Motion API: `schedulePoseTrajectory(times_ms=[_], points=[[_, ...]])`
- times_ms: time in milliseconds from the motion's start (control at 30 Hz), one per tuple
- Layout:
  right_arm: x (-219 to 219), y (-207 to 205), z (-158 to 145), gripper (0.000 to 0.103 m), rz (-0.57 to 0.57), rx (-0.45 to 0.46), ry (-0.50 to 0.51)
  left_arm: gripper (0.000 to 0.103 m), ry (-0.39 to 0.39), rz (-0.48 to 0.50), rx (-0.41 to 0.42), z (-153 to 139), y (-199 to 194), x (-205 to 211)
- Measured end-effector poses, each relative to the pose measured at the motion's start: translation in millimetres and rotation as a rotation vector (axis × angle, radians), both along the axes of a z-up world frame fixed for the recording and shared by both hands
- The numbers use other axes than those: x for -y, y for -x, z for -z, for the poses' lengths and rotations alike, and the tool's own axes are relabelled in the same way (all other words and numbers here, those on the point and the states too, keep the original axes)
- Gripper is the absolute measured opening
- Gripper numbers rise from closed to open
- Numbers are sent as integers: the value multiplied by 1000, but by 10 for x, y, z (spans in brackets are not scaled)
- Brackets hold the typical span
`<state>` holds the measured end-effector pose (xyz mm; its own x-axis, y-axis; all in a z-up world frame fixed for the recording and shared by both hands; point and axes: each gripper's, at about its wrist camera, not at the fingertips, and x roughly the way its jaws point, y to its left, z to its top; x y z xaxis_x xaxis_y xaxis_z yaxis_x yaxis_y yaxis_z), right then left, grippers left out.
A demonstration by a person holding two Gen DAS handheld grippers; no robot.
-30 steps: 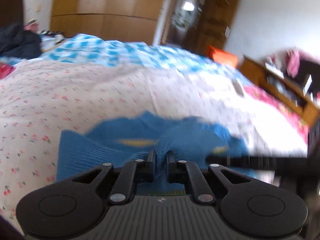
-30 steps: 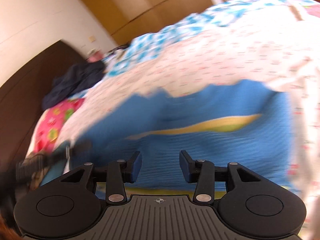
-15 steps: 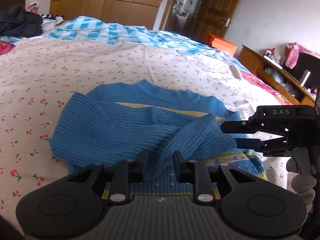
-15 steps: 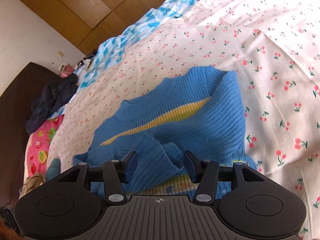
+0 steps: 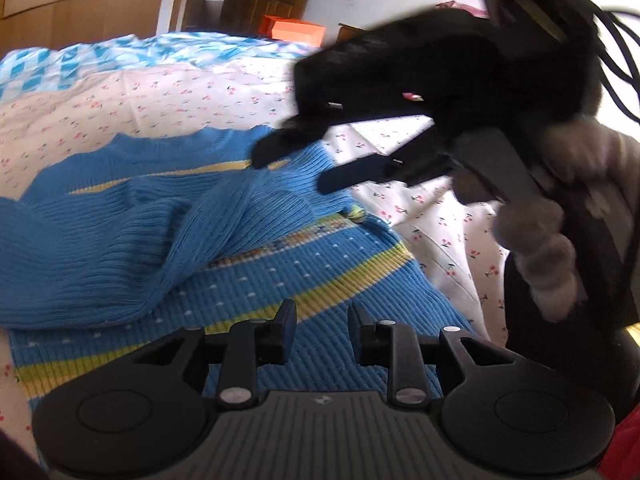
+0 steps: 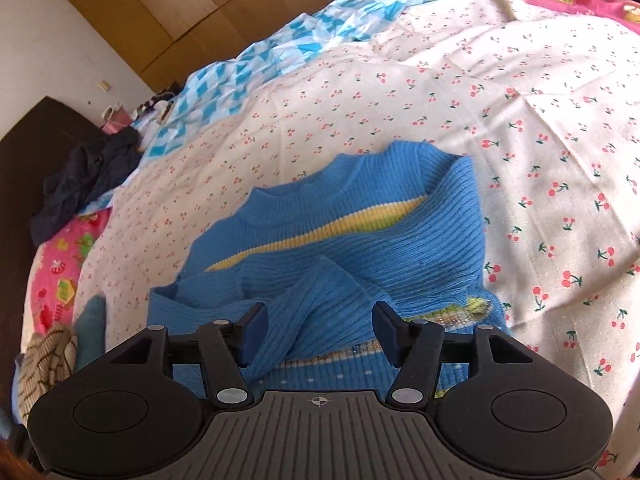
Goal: Fold small clothes
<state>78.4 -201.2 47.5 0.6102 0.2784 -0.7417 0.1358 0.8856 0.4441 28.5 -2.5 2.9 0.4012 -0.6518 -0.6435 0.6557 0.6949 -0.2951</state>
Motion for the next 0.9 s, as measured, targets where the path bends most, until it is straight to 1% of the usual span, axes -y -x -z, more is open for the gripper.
schedulePoseTrajectory(times_ms=[100,167,200,267,333,367,433,500,600,700,733,767,800,900], points=[[-223,-188,-92,58,-69,13,23,34,30,-33,-2,-41,-42,-92],[-402,-350,-132,58,-101,16,91,34,63,-78,-10,-66,-90,-212],[-482,-427,-138,58,-128,33,122,35,81,-104,-14,-81,-112,-272],[-663,-595,-103,58,-214,54,212,36,116,-163,-22,-107,-157,-404],[-782,-744,2,57,-284,4,291,37,148,-232,-30,-128,-190,-548],[-809,-773,43,57,-315,-24,312,37,162,-262,-32,-136,-201,-598],[-829,-703,93,56,-380,-70,367,39,188,-320,-31,-159,-219,-731],[-761,-519,85,56,-421,-105,404,40,199,-371,-26,-171,-228,-831],[-530,-159,62,56,-440,-173,405,42,222,-422,-37,-162,-256,-928],[-334,103,120,56,-392,-257,407,42,211,-444,-52,-128,-275,-955],[-278,163,131,56,-364,-270,395,42,204,-447,-51,-122,-268,-946],[-227,210,129,56,-331,-261,376,42,199,-447,-47,-114,-278,-951],[-198,229,102,56,-302,-232,359,42,196,-445,-44,-108,-278,-937],[-258,116,-39,56,-275,-107,325,42,191,-441,-59,-104,-286,-901]])
